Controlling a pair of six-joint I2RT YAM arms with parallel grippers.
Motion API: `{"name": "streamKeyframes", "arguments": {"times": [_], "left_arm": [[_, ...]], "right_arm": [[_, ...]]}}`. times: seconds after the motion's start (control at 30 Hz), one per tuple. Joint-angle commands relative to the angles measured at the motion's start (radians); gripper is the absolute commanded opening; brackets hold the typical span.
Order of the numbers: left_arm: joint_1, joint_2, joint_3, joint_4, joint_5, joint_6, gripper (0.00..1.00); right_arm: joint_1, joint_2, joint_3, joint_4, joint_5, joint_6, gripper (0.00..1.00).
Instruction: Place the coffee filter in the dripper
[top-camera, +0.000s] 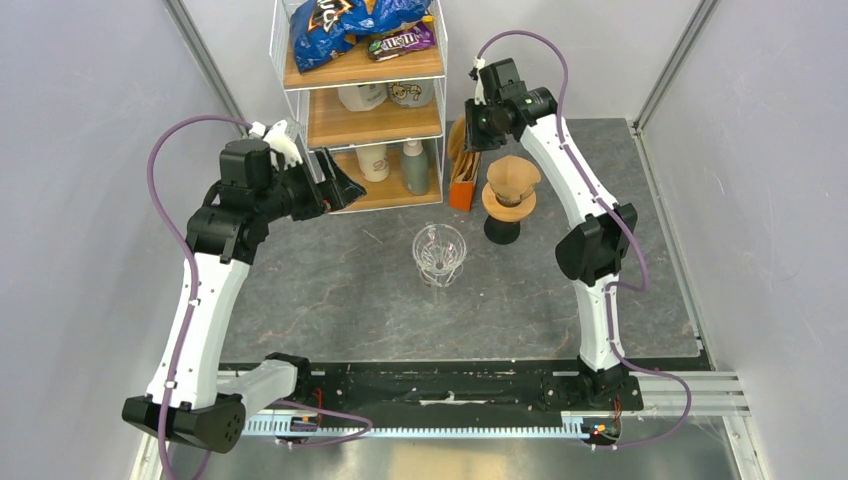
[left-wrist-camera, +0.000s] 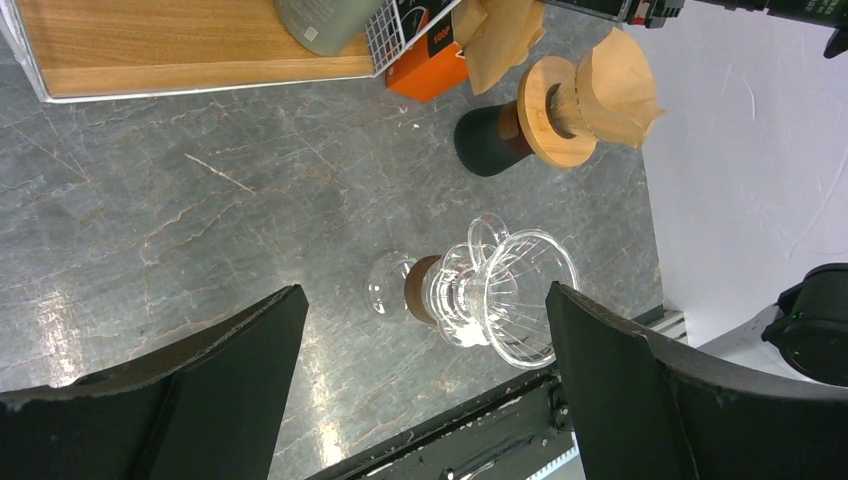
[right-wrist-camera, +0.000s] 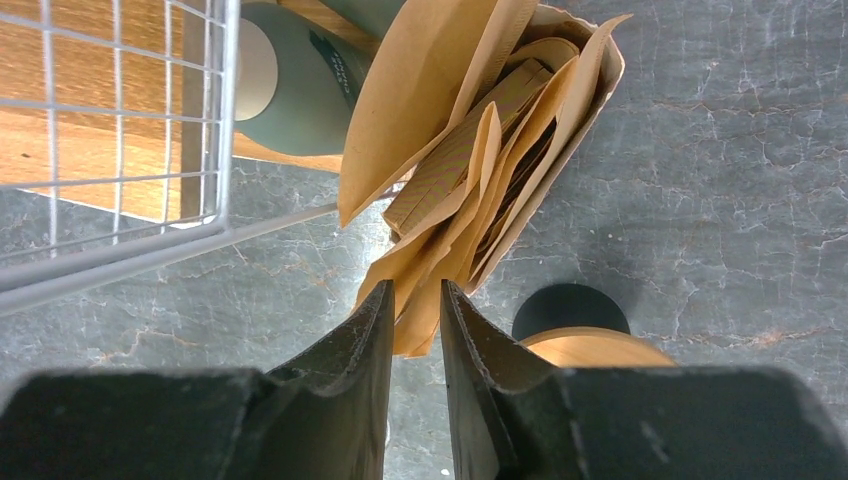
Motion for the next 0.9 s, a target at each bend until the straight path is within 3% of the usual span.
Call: {"name": "streamKeyframes", "arguments": {"times": [0.0,0.23,0.6,0.87], "left_arm": [[0.005,-0.013,0.000,0.030,0.005,0.002,0.98],[0.005,-0.015,0.000,0.028,0.005,0.002,0.98],[0.006,-0.008,0.006,0.025,0.011,0.009,0.98],[0.006,0.012,0.030,0.021,0.029,0.018,0.98]], "right_arm": [[0.003,0.011,0.053,0.026,0.022,0.010,0.31],[0.003,0.019,0.054,0.026,0.034,0.008,0.26],[0.003,-0.023,0.059,0.020,0.040,0.022,0.00],[-0.001,-0.116,0.039,0.012,0.050,0.051,0.00]]}}
